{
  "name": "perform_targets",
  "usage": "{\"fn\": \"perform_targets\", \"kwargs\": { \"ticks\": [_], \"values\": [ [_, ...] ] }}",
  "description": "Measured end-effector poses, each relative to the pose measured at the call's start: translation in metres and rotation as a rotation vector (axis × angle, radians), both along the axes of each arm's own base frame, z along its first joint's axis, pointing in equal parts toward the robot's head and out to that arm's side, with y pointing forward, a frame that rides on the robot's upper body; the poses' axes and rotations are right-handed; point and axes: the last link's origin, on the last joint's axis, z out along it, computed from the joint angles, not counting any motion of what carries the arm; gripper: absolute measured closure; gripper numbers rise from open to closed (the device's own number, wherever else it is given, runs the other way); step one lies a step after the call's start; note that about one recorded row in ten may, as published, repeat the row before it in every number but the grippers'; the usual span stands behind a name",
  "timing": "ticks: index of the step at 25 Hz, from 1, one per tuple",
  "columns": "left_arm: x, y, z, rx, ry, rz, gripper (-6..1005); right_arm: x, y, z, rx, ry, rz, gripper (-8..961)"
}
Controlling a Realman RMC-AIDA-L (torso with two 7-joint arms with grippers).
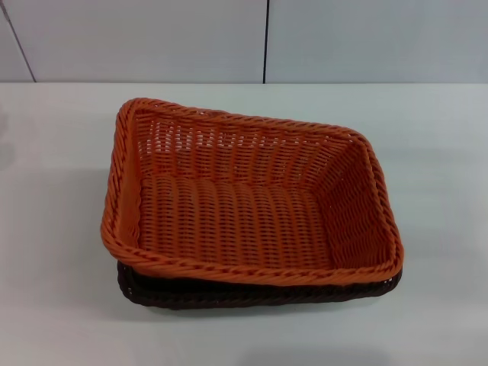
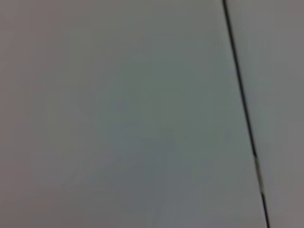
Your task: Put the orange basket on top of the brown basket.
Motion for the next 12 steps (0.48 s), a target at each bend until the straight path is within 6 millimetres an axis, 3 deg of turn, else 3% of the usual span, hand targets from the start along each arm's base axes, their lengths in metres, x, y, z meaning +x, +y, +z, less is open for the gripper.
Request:
{"fn": "perform_targets", "kwargs": {
  "ticks": [12],
  "values": [
    [0.015, 0.011, -0.003, 0.111, -0.349, -0.095, 370, -0.001, 0.001, 0.004, 0.019, 0.005, 0.001, 378]
  ]
}}
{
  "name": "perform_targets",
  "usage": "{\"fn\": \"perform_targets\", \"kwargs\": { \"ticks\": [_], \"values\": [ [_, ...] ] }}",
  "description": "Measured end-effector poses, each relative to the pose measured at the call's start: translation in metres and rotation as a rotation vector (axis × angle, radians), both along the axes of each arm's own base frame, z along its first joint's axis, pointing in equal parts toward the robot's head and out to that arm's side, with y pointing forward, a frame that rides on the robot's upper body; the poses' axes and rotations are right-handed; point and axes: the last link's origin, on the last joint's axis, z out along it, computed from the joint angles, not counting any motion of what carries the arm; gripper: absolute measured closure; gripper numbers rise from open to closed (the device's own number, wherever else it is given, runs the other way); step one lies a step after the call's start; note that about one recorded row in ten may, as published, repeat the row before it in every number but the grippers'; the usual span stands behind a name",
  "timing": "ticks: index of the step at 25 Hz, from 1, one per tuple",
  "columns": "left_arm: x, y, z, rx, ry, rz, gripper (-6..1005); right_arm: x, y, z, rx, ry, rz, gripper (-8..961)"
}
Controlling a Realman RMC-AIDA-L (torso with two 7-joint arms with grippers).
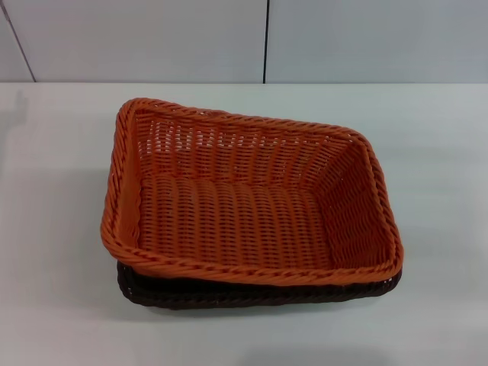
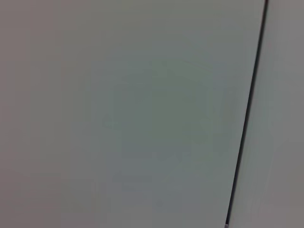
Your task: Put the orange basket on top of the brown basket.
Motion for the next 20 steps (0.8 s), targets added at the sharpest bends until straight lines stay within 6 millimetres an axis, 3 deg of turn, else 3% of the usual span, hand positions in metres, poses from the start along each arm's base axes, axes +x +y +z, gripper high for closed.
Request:
{"fn": "perform_targets", "kwargs": {
  "ticks": [7, 11, 15, 17, 20],
  "values": [
    [-0.041, -0.005, 0.002, -0.065, -0.281, 0.039, 370, 0.003, -0.004, 0.003, 0.007, 0.013, 0.008, 378],
    [-0.05, -0.008, 0.014, -0.16, -0.455, 0.022, 370, 0.004, -0.005, 0.002, 0.004, 0.012, 0.006, 378],
    [-0.032, -0.014, 0.019, -0.289, -0.524, -0.085, 370, 0.006, -0.007, 0.001, 0.0, 0.013, 0.002, 378],
    [-0.009, -0.023, 0.017, -0.413, -0.588, -0.214, 370, 0.008, -0.009, 0.0, -0.002, 0.014, -0.004, 378],
    [0.009, -0.029, 0.016, -0.459, -0.625, -0.338, 370, 0.009, -0.011, 0.0, -0.003, 0.015, -0.007, 378]
  ]
}}
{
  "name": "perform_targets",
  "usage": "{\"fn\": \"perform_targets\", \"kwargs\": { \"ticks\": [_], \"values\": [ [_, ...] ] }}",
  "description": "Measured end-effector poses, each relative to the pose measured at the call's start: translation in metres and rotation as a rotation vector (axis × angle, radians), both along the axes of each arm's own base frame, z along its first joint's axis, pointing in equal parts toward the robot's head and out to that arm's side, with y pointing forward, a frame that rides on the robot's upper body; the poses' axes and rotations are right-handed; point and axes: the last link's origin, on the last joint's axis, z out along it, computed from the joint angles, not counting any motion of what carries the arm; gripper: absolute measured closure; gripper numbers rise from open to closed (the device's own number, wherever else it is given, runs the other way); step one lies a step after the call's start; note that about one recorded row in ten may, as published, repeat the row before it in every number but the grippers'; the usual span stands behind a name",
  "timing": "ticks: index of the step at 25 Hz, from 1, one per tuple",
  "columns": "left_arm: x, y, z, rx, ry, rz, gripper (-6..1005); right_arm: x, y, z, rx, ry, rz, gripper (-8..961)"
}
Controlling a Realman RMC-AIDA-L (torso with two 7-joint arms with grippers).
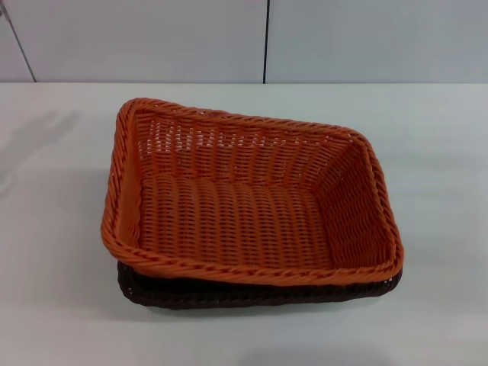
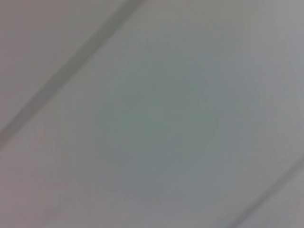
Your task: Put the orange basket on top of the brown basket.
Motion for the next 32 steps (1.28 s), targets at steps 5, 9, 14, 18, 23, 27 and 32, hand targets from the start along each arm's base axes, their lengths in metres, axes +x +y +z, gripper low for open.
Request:
{"fn": "perform_targets", "kwargs": {
  "ticks": [5, 9, 14, 18, 23, 27, 32],
  "values": [
    [0.034, -0.016, -0.003, 0.199, -0.06, -0.306, 370, 0.001, -0.001, -0.001, -0.003, 0.002, -0.001, 378],
    [0.032, -0.022, -0.011, 0.404, -0.003, -0.342, 371, 0.001, -0.001, -0.001, -0.004, 0.003, -0.001, 378],
    [0.01, -0.035, -0.021, 0.654, 0.108, -0.231, 371, 0.003, -0.002, 0.0, -0.001, -0.001, -0.007, 378],
    [-0.008, -0.053, -0.024, 0.823, 0.201, -0.156, 371, 0.006, -0.004, 0.002, 0.006, -0.001, -0.016, 378],
    [-0.02, -0.059, -0.027, 0.873, 0.229, -0.097, 371, 0.008, -0.005, 0.003, 0.006, 0.0, -0.023, 378],
    [-0.024, -0.058, -0.028, 0.861, 0.283, -0.078, 371, 0.004, -0.001, 0.003, 0.0, -0.004, -0.013, 378],
    [-0.027, -0.057, -0.03, 0.857, 0.328, -0.069, 371, 0.003, 0.002, 0.006, 0.008, -0.041, -0.024, 379]
  ]
}}
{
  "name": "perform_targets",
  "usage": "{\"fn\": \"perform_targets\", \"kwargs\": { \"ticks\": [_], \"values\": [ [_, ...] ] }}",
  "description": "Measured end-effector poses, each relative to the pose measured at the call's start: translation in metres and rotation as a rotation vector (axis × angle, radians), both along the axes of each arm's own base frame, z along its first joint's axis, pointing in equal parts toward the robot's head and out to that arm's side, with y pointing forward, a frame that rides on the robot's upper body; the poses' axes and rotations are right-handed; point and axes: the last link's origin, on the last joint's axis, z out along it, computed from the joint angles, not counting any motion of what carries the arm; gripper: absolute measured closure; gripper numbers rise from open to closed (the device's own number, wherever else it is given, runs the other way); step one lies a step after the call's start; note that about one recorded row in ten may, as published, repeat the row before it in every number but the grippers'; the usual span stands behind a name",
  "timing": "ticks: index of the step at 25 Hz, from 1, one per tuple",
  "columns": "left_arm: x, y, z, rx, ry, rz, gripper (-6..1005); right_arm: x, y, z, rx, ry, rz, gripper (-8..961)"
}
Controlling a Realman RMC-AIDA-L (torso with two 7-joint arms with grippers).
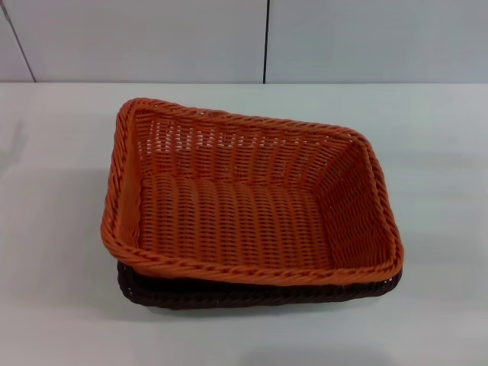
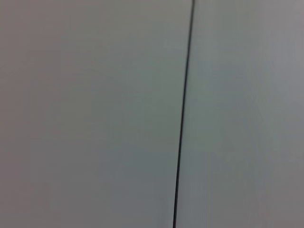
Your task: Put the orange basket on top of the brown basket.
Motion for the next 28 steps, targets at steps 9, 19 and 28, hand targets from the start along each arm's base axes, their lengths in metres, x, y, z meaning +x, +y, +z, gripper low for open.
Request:
{"fn": "perform_targets", "kwargs": {
  "ticks": [9, 19, 28],
  "values": [
    [-0.017, -0.006, -0.022, -0.01, 0.162, 0.132, 372, -0.004, 0.004, 0.001, 0.057, -0.329, -0.107, 379],
    [-0.024, -0.011, -0.034, -0.032, 0.116, 0.153, 384, -0.001, 0.0, -0.009, 0.054, -0.424, -0.159, 379],
    [-0.02, -0.008, -0.04, -0.043, 0.098, 0.141, 405, -0.005, 0.002, -0.015, 0.039, -0.404, -0.15, 379]
  ]
}}
